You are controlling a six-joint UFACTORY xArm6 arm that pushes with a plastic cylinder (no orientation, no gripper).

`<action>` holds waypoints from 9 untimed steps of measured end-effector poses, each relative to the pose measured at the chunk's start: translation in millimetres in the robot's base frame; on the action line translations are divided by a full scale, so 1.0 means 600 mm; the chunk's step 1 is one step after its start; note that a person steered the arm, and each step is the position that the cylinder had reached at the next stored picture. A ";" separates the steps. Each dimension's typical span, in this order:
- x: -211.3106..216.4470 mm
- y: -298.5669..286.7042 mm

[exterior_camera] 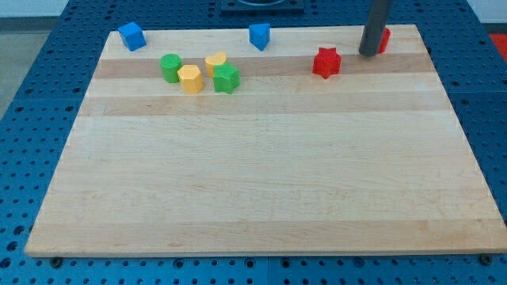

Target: Move your arm to the left of the red star

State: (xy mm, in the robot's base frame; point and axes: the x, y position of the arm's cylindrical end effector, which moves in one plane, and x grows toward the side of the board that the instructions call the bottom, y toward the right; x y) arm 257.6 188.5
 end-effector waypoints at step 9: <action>0.052 -0.044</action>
State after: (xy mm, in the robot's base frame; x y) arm 289.0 162.1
